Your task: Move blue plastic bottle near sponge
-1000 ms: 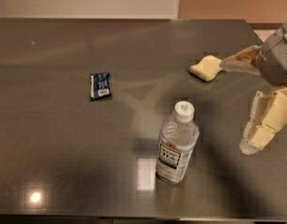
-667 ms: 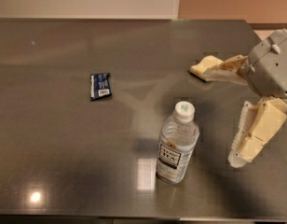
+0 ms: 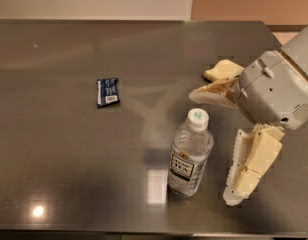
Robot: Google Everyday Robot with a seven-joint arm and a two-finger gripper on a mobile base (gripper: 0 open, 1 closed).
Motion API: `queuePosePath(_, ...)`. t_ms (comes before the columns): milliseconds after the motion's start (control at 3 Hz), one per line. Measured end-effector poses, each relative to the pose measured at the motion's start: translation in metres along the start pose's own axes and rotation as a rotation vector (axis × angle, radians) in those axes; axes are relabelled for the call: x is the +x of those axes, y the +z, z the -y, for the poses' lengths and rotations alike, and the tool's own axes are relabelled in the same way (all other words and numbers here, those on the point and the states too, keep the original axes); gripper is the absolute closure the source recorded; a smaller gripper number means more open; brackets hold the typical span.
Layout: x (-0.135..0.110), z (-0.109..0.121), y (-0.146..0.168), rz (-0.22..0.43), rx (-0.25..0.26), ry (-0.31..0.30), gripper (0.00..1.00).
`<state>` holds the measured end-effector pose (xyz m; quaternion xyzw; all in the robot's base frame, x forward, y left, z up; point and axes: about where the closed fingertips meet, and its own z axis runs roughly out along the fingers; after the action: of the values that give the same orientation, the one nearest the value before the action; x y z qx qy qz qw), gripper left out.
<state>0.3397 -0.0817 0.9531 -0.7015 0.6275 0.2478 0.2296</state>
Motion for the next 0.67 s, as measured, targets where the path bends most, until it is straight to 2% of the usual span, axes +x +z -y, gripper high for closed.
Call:
queuePosePath(333, -0.0074, -0.0042, 0.0115, 0.024, -0.020, -0.012, 0.00)
queuePosePath(667, -0.0100, -0.0040, 0.0165, 0.038, -0.022, -0.015, 0.19)
